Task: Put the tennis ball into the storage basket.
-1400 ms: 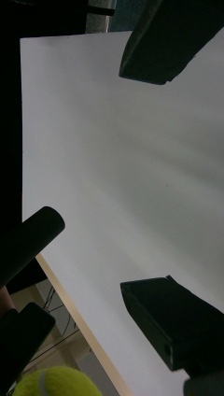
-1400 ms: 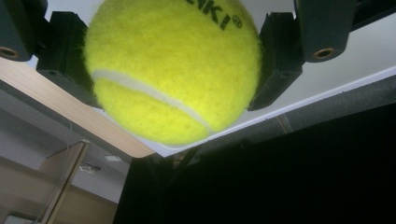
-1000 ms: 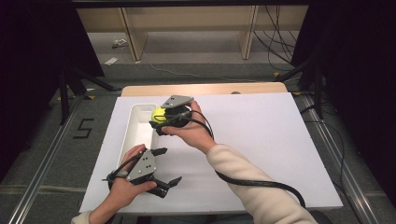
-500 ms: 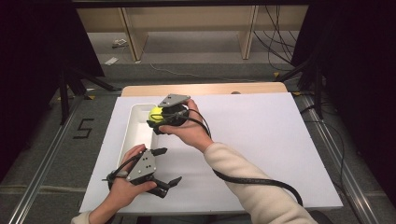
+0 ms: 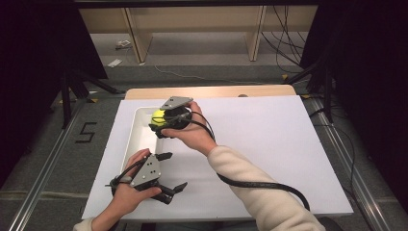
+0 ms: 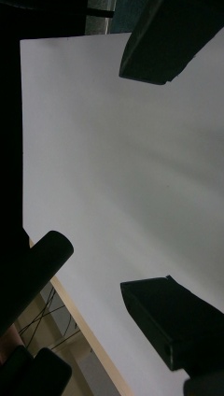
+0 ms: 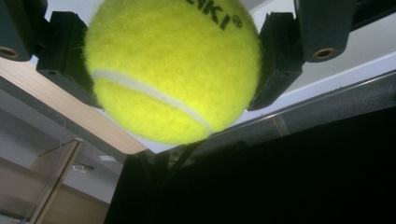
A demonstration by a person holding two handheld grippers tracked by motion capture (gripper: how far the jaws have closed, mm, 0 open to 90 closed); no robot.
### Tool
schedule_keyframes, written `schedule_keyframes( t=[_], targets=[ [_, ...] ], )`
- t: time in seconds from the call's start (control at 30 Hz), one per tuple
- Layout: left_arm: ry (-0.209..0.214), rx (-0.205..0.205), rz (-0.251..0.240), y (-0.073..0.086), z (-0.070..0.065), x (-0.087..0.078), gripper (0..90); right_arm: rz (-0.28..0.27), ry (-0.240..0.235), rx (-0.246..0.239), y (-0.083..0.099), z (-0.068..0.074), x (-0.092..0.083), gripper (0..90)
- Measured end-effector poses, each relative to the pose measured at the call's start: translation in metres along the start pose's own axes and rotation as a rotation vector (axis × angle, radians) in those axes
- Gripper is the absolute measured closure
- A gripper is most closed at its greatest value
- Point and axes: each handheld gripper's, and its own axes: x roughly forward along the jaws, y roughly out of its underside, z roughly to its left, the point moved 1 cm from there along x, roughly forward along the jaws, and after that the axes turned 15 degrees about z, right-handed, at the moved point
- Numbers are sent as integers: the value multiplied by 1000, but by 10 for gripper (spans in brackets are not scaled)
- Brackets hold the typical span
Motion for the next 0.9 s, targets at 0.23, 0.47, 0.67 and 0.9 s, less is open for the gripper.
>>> schedule_keyframes(
  t=[0.23,0.47,0.67,0.9],
  targets=[
    [2,4,0,0,0,0,3,3,-3,1,-1,0,2,261],
    [2,4,1,0,0,1,3,0,-4,-3,-3,1,4,261],
    [4,4,0,0,-1,0,3,1,-6,-2,-4,1,5,261],
    [4,1,-2,0,0,0,4,5,-10,-3,-6,1,8,261]
  ],
)
